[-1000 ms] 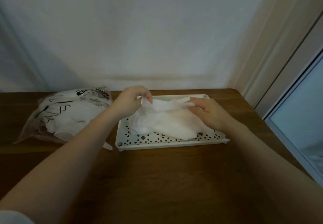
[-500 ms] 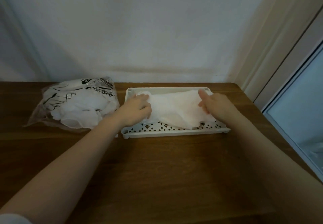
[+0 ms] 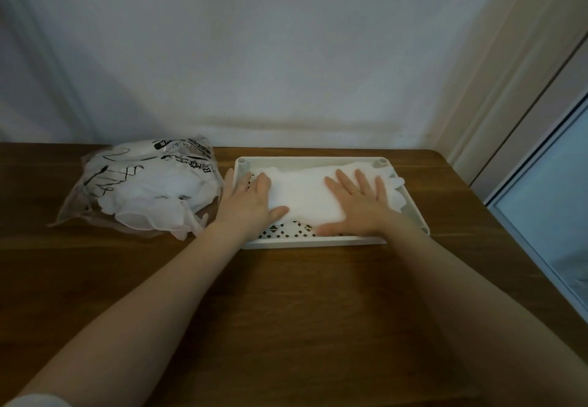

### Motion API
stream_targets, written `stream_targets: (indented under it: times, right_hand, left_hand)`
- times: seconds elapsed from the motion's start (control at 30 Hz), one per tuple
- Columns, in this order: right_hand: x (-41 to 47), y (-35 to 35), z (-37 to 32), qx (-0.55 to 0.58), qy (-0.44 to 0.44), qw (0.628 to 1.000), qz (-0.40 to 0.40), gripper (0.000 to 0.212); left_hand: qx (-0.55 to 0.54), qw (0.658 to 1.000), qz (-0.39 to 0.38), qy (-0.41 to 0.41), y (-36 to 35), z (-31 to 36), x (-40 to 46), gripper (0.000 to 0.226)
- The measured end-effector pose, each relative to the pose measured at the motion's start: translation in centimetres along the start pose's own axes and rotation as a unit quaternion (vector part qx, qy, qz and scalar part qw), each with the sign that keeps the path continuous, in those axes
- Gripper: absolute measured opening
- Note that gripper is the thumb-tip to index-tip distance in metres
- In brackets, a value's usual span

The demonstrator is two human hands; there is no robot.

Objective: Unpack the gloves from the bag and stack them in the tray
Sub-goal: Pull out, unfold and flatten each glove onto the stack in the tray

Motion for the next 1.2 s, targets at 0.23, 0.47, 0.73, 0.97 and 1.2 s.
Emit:
stream_targets:
  times: [0.23,0.47,0.73,0.97,1.2]
  right_hand:
    - [0.3,0.3,1.2,0.084,-0.087,0.993,-0.01,0.131]
    - [-1.9,3.3,-2.7,-0.053,-0.092,0.994,0.021,0.115]
    - [-4.8,4.4,-17.5,0.04,0.283,0.934,0.216,0.021]
    - [0.5,1.4,-23.0,-0.007,0.217,0.969,0.12,0.055]
    - [0.7,2.5,-22.0,0.167,0.183,0.952,0.177,0.022]
  left_hand:
    - [0.085,0.991,-0.098,0.026,0.1,-0.2,0.3,0.087]
    - [-0.126,0.984,0.105,-0.063,2.2,0.4,-3.1,0.059]
    - [-0.307,0.873,0.366,-0.094,3.3,-5.2,-8.9,0.016]
    - [-0.338,0.884,0.324,-0.021,1.5,-9.7,-9.7,0.023]
    - [-0.438,0.872,0.218,-0.032,1.0,-9.8,-10.0,0.033]
Point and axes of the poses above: each hand's wrist, its own x-axis towards the middle knuckle, its own y-axis out of the back of the hand, z = x × y, the point moved 1 cm from there along x, towards the middle knuckle, and after that the axes turned 9 degrees about -z, right-handed, at the moved point
